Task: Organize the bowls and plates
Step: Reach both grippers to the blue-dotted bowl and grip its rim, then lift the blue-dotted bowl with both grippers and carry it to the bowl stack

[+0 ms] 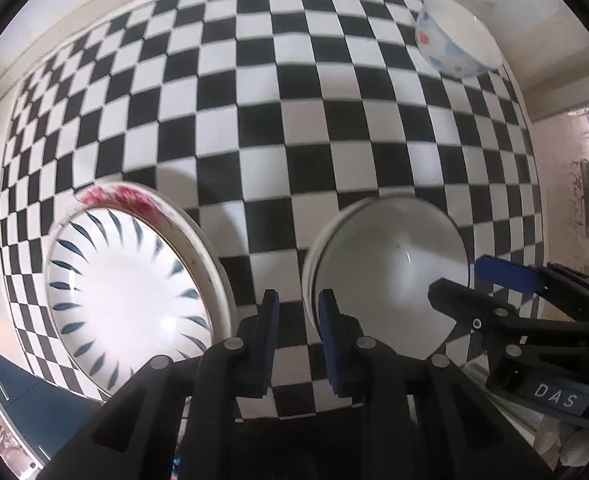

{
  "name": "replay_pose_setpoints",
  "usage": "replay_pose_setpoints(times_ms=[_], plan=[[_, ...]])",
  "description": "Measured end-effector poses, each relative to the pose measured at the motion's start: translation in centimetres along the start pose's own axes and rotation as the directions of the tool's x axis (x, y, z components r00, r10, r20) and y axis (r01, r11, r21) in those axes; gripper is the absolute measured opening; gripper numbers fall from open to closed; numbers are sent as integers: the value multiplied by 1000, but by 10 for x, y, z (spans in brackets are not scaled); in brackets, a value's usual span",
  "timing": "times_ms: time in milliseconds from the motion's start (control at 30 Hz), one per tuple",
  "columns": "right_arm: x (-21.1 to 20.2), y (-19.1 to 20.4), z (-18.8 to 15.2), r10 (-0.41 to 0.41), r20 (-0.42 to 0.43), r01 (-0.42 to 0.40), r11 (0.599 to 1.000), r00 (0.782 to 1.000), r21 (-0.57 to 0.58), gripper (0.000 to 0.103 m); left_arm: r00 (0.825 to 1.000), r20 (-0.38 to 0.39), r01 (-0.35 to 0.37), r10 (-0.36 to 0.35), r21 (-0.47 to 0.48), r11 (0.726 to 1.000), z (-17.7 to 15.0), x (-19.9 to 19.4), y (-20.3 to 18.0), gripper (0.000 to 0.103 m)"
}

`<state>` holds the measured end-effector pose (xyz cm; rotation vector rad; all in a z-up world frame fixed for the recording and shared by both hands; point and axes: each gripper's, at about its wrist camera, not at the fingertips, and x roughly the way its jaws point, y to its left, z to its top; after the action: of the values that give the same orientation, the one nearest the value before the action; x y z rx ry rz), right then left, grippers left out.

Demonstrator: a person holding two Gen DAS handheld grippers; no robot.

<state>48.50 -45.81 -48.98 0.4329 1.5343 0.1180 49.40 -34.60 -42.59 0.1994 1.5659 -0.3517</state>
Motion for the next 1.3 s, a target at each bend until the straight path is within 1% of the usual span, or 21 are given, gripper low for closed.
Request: replay_pose_setpoints(times_ms=[67, 133, 167, 200, 233, 267, 300, 333, 500, 667, 700, 800, 900, 933, 1000, 1033, 1100, 1167, 1200, 1267, 1300], plan=[[-5, -6, 2, 20, 17, -20, 1000, 1000, 12, 93, 1000, 16, -6, 6, -11, 1000, 3, -6, 3, 21], [-9, -12, 6, 46, 36, -47, 999, 998, 18, 100, 999, 35, 9, -8, -29, 1000, 10, -11, 7, 23], [-11, -15, 9, 56, 42, -57, 998, 998, 22, 100, 999, 43, 17, -15, -39, 999, 13, -14, 8, 25], [-13, -19, 13, 60, 48, -61, 998, 997, 31, 100, 998, 54, 22, -19, -49, 999, 18, -17, 8, 31], [-16, -25, 16, 62, 57, -64, 997, 996, 41, 100, 997, 76, 24, -19, -67, 997, 22, -21, 10, 38], [-18, -29, 20, 66, 68, -69, 996, 995, 51, 100, 995, 96, 24, -16, -82, 996, 28, -24, 12, 42], [-23, -35, 24, 70, 85, -76, 995, 994, 64, 100, 994, 109, 22, -13, -82, 996, 33, -27, 11, 48], [-26, -40, 29, 71, 99, -78, 994, 993, 71, 100, 993, 120, 18, -8, -82, 996, 39, -30, 9, 50], [-49, -69, 56, 79, 171, -101, 987, 982, 124, 100, 989, 149, 8, 3, -69, 998, 76, -42, -6, 50], [-73, -107, 93, 64, 237, -115, 972, 969, 207, 100, 985, 173, -6, 12, -40, 999, 128, -49, -31, 50], [-77, -115, 100, 66, 251, -124, 967, 966, 223, 100, 984, 177, 0, 6, -35, 999, 133, -51, -36, 50], [-87, -141, 126, 63, 296, -149, 949, 953, 278, 100, 982, 187, 8, -7, -3, 1000, 167, -51, -55, 50], [-88, -159, 150, 69, 306, -169, 935, 950, 312, 99, 984, 176, 19, -24, 29, 999, 197, -43, -70, 50], [-86, -166, 160, 73, 306, -177, 929, 949, 326, 99, 986, 163, 33, -40, 45, 998, 210, -38, -76, 50], [-83, -177, 175, 80, 301, -186, 920, 950, 344, 98, 988, 145, 43, -53, 71, 997, 227, -30, -85, 50], [-81, -183, 184, 85, 294, -191, 916, 952, 353, 97, 990, 126, 53, -64, 87, 995, 240, -22, -92, 50], [-74, -192, 197, 90, 278, -192, 911, 956, 366, 93, 993, 93, 57, -67, 109, 992, 254, -9, -100, 50], [-70, -199, 207, 89, 266, -189, 906, 960, 379, 80, 996, 64, 56, -65, 126, 990, 265, 0, -108, 50], [-67, -202, 212, 92, 259, -190, 904, 961, 384, 77, 996, 52, 60, -67, 132, 989, 267, 4, -110, 50], [-60, -209, 222, 105, 244, -196, 900, 964, 389, 60, 998, 25, 59, -63, 144, 988, 273, 16, -115, 49], [-57, -210, 220, 111, 240, -201, 899, 964, 389, 54, 997, 13, 68, -71, 146, 987, 275, 21, -116, 40]])
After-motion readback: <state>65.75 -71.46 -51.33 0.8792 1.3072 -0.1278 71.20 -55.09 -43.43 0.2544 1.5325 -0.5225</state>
